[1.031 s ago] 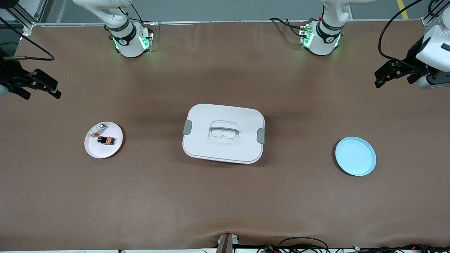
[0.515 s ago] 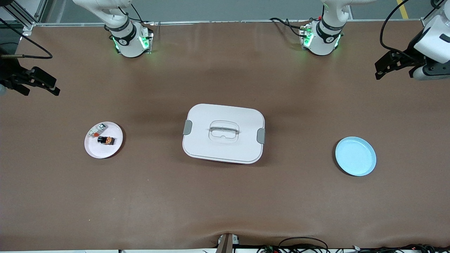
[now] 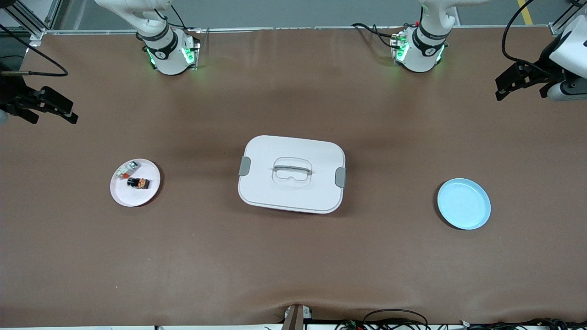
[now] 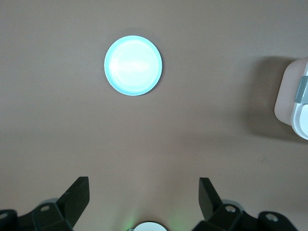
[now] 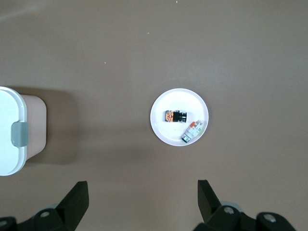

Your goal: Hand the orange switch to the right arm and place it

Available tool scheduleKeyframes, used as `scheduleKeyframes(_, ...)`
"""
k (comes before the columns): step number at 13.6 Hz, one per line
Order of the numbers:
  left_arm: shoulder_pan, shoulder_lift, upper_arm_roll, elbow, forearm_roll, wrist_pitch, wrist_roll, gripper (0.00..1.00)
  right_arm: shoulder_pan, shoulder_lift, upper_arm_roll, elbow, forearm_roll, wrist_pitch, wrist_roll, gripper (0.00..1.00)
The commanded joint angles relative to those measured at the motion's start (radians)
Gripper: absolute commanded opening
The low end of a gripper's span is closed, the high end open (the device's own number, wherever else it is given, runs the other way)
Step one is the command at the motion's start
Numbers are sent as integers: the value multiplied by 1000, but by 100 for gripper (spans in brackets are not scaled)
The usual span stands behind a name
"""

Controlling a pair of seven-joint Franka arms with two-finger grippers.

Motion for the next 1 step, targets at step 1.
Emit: scheduleKeyframes(1,2,2,1,32,-12,-17,3,100,-9,-2,3,15,-14,-23,14,100)
